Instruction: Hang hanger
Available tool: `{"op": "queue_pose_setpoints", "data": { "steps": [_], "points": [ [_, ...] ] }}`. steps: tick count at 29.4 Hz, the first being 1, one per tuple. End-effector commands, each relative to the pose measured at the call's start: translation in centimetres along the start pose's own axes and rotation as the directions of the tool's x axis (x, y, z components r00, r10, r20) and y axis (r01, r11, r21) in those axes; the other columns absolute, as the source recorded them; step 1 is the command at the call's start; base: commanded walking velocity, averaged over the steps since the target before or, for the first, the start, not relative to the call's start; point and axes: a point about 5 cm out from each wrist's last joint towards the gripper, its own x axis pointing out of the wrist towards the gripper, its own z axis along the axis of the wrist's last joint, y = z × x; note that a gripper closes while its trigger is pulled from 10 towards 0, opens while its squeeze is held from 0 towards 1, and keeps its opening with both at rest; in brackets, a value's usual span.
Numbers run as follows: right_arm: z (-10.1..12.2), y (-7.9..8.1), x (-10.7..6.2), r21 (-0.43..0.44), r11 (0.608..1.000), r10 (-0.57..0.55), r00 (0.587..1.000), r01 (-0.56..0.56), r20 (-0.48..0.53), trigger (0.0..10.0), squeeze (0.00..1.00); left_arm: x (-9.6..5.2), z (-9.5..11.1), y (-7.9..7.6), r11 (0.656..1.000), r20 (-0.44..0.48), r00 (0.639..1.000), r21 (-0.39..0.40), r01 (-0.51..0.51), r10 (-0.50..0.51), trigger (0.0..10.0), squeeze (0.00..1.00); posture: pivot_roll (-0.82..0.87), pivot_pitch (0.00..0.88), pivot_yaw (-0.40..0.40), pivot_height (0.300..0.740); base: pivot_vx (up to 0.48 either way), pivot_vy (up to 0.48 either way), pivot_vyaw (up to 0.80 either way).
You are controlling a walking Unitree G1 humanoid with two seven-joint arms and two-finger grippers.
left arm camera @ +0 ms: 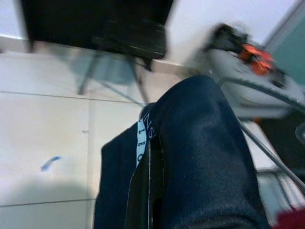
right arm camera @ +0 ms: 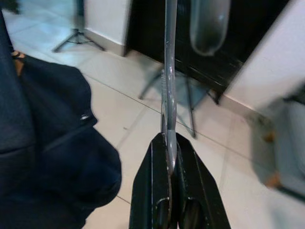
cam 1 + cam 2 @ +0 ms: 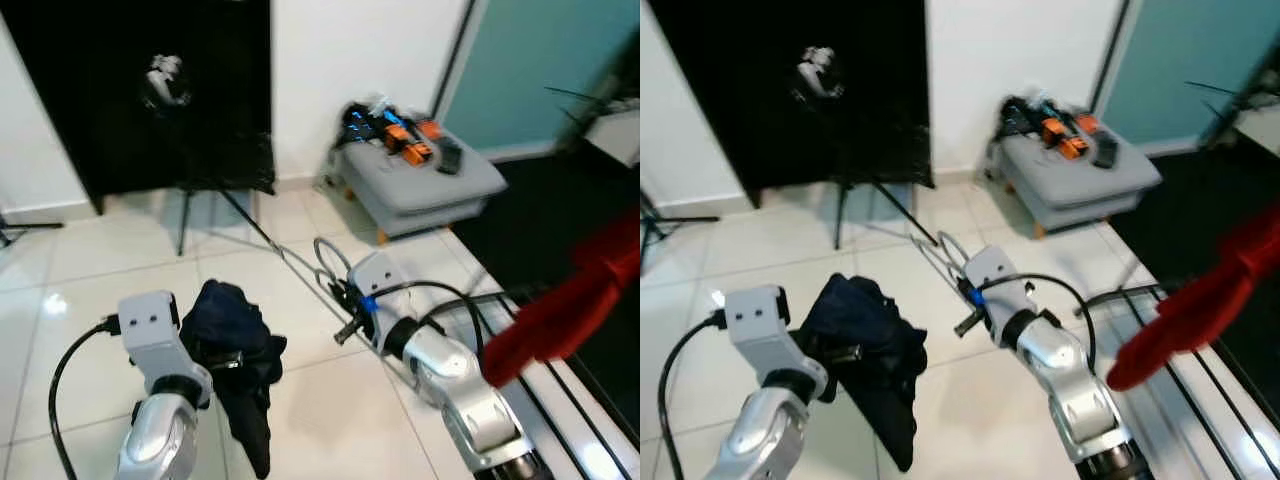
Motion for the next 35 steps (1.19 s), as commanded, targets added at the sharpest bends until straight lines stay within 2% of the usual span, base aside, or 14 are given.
{"op": "queue_pose_setpoints", "data": {
  "steps": [1,18,24,31,35],
  "points": [
    [0.0,0.2,0.0,-0.006,1.000,0.019,1.000,-0.018,0.014,10.0,0.00,0.0,0.3,0.0,1.000,0.022,1.000,0.008,-0.003,0.002,10.0,0.00,-0.05,0.084,-0.077,0.740,0.300,0.000,0.77],
    [0.0,0.5,0.1,-0.002,0.999,0.052,0.998,-0.052,0.029,10.0,0.00,0.4,0.5,-0.2,0.999,0.034,0.999,0.043,0.019,-0.021,10.0,0.00,-0.04,0.076,-0.069,0.740,0.298,0.000,0.77],
    [0.2,0.6,0.2,0.009,0.998,0.058,0.997,-0.059,0.043,10.0,0.00,0.8,1.2,-0.2,0.996,0.058,0.998,0.081,0.033,-0.038,10.0,0.00,-0.04,0.075,-0.065,0.740,0.298,0.000,0.77],
    [0.2,0.4,0.3,0.064,0.996,0.050,0.997,-0.054,0.059,10.0,0.00,1.6,2.3,1.2,0.994,0.098,0.995,0.107,-0.004,-0.006,10.0,0.00,-0.05,0.073,-0.064,0.740,0.297,0.000,0.77],
    [0.3,0.5,0.4,0.065,0.996,0.055,0.996,-0.059,0.064,10.0,0.00,2.1,3.2,2.2,0.992,0.127,0.992,0.124,-0.030,0.014,10.0,0.00,-0.05,0.073,-0.063,0.740,0.300,0.000,0.00]
  ]
}}
